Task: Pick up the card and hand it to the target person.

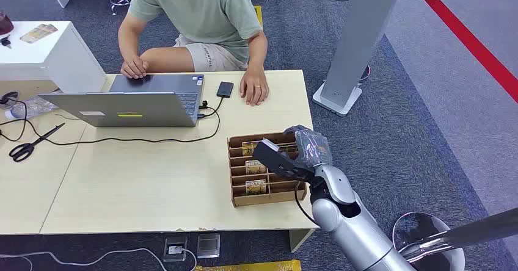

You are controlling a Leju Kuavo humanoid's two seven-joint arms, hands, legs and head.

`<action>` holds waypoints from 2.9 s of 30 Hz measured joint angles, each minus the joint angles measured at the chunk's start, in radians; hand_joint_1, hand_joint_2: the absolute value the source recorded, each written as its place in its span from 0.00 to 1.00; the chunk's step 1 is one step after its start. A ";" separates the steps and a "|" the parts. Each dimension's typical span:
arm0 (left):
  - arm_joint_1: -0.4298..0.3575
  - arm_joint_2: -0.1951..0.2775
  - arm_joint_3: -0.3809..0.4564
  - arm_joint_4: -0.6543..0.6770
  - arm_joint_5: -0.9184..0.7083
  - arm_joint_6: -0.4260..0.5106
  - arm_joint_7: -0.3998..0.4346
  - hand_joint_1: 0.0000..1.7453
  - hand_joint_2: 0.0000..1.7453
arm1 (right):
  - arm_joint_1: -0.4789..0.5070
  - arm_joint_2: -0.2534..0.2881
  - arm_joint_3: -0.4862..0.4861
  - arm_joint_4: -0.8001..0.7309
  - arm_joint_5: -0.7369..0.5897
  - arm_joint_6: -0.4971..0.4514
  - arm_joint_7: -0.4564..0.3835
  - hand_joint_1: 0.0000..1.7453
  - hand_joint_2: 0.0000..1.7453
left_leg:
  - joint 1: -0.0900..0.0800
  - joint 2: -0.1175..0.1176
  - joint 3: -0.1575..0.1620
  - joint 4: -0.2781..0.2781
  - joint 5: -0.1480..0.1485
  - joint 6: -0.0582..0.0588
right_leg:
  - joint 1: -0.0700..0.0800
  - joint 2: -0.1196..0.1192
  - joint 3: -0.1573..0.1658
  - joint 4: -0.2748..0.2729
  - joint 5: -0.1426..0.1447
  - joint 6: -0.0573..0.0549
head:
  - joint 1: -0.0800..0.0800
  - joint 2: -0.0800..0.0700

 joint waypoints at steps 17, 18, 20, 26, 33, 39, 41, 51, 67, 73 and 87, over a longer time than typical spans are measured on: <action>0.000 0.000 0.000 0.000 0.000 0.000 -0.002 0.00 0.00 | -0.002 0.000 0.012 0.012 -0.006 0.002 0.000 0.88 1.00 | 0.000 0.000 0.000 0.000 0.000 0.000 | 0.000 0.000 0.000 0.000 0.000 0.000 | 0.000 0.000; 0.000 0.000 0.000 0.000 0.000 0.000 -0.002 0.00 0.00 | -0.002 0.000 0.012 0.012 -0.006 0.002 0.001 0.88 1.00 | 0.000 0.000 0.000 0.000 0.000 0.000 | 0.000 0.000 0.000 0.000 0.000 0.000 | 0.000 0.000; 0.000 0.000 0.000 0.000 0.000 -0.003 -0.002 0.00 0.00 | -0.002 0.000 0.013 0.012 -0.007 0.002 0.001 0.88 1.00 | 0.000 0.000 0.000 0.000 0.000 0.000 | 0.000 0.000 0.000 0.000 0.000 0.000 | 0.000 0.000; 0.000 0.000 0.000 0.000 0.000 0.000 -0.007 0.00 0.00 | -0.002 0.000 0.013 0.012 -0.007 0.001 0.005 0.88 1.00 | 0.000 0.000 0.000 0.000 0.000 0.000 | 0.000 0.000 0.000 0.000 0.000 0.000 | 0.000 0.000; 0.000 0.000 0.000 0.000 0.000 0.001 -0.012 0.00 0.00 | 0.003 -0.002 0.013 -0.004 0.011 -0.028 -0.003 0.88 1.00 | 0.000 0.000 0.000 0.000 0.000 0.000 | 0.000 0.000 0.000 0.000 0.000 0.000 | 0.000 0.000; 0.001 0.000 0.000 0.000 0.002 0.001 -0.019 0.00 0.00 | 0.027 -0.014 0.003 -0.111 0.061 -0.087 -0.036 0.88 1.00 | 0.000 0.000 0.000 0.000 0.000 0.000 | 0.000 0.000 0.000 0.000 0.000 0.000 | 0.000 0.000; 0.002 0.000 0.000 0.000 0.002 0.002 -0.021 0.00 0.00 | 0.038 -0.022 -0.006 -0.166 0.077 -0.103 -0.045 0.88 1.00 | 0.000 0.000 0.000 0.000 0.000 0.000 | 0.000 0.000 0.000 0.000 0.000 0.000 | 0.000 0.000; 0.004 0.000 0.000 0.000 -0.002 0.005 -0.022 0.00 0.00 | 0.070 -0.060 -0.039 -0.375 0.025 -0.090 -0.077 0.88 1.00 | 0.000 0.001 0.000 0.000 0.000 0.000 | 0.000 0.001 0.000 0.000 0.000 0.000 | 0.000 0.000; -0.030 0.000 -0.021 0.000 -0.037 0.000 -0.018 0.00 0.00 | -0.369 0.076 0.015 0.202 -0.109 -0.102 -0.154 0.88 1.00 | 0.000 0.000 0.000 0.000 0.002 0.000 | 0.000 -0.001 0.000 0.001 0.001 0.000 | -0.001 0.000; -0.030 0.000 -0.031 0.000 -0.033 0.005 -0.016 0.00 0.00 | -0.446 0.115 0.029 0.380 -0.111 -0.108 -0.163 0.44 1.00 | 0.000 0.000 -0.001 0.000 0.001 0.000 | 0.000 -0.001 0.000 0.001 0.000 0.000 | 0.000 0.000; -0.028 0.000 -0.042 0.000 -0.012 0.001 -0.044 0.00 0.00 | -0.462 0.162 0.054 0.551 -0.150 -0.126 -0.198 0.00 1.00 | 0.000 0.000 0.000 0.000 0.001 0.000 | 0.000 0.000 0.000 0.001 0.000 0.000 | -0.001 0.000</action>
